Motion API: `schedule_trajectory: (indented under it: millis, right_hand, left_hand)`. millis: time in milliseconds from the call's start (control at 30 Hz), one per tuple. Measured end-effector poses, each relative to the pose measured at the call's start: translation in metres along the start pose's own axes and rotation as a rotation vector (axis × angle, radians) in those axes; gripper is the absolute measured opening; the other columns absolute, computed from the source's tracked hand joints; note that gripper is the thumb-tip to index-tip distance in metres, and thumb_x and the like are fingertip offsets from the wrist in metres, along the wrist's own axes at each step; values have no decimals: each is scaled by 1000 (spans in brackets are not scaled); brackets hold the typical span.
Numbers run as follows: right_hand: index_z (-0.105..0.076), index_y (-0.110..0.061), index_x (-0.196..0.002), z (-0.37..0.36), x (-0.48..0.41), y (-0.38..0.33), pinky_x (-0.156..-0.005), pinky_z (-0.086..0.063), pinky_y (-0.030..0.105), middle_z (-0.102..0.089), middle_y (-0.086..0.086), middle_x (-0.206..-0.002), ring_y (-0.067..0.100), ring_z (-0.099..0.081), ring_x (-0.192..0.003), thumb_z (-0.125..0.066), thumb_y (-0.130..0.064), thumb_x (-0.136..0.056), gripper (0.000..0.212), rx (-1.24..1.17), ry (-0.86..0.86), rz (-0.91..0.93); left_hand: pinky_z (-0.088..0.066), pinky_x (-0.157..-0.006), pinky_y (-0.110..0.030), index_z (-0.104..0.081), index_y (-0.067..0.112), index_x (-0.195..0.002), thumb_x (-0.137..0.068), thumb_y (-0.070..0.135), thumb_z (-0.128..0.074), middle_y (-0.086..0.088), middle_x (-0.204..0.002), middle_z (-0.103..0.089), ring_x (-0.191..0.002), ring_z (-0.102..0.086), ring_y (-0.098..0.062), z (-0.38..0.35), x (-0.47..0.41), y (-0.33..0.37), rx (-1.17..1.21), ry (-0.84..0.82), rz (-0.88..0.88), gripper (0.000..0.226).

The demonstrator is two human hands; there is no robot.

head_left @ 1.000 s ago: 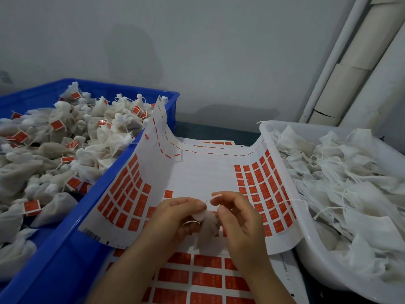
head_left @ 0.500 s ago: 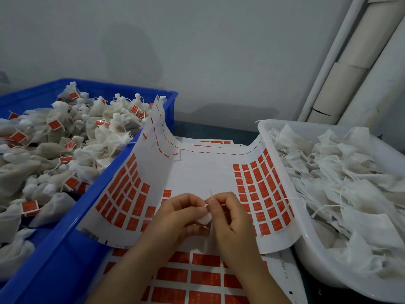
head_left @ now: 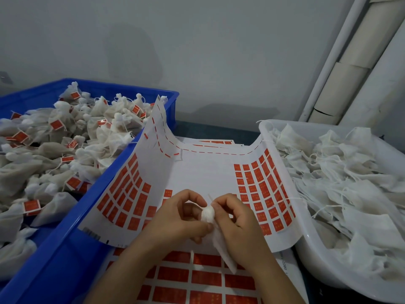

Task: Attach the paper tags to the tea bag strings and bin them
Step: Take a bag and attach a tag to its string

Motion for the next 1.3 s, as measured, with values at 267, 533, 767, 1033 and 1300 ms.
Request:
schedule_trajectory:
  millis: [267, 533, 767, 1033, 1300]
  right_hand:
    - [-54, -28, -81, 1, 0, 3, -64, -45, 6, -59, -11, -78, -3, -56, -78, -48, -24, -95, 16, 7, 38, -59]
    - [-55, -28, -81, 2, -1, 3, -60, -45, 4, -59, -12, -77, -6, -57, -76, -48, -27, -94, 15, -46, 12, -105]
    - [-51, -31, -84, 3, -1, 5, -61, -41, 1, -57, -13, -79, -12, -53, -77, -44, -32, -95, 14, 8, 37, -132]
    - [-48, -34, -82, 0, -1, 6, -61, -41, 1, -56, -16, -79, -15, -53, -79, -44, -32, -95, 14, 45, 97, -117]
    - [-47, -35, -81, 0, 2, 4, -58, -44, 6, -56, -11, -73, -8, -56, -74, -44, -33, -95, 14, 77, 103, -54]
  left_hand:
    - [-58, -71, -29, -57, 23, -95, -64, 12, -82, 4, -90, -69, -83, -69, -21, -6, 1, 1, -93, -41, -145, 41]
    - [-57, -59, -26, -62, 15, -89, -74, 4, -74, 0, -77, -69, -67, -69, -22, -1, 2, 4, -69, 97, -208, 22]
    - [-49, -60, -11, -54, 31, -87, -67, 20, -79, 19, -90, -53, -77, -58, -6, -6, 6, 7, -485, 254, -497, 34]
    - [-47, -56, -16, -74, 16, -76, -71, 30, -70, 6, -74, -65, -69, -52, -5, -8, 7, 5, -873, 269, -636, 15]
    - [-46, -59, -9, -56, 27, -76, -79, 21, -63, 23, -78, -50, -74, -55, -6, -5, 3, 3, -678, 282, -537, 10]
Point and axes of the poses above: each hand's wrist, its own x-axis away from the middle knuckle, its own z-axis out of the back of the hand, y = z × x, the point moved 2 cm from there along -x, towards the middle knuckle
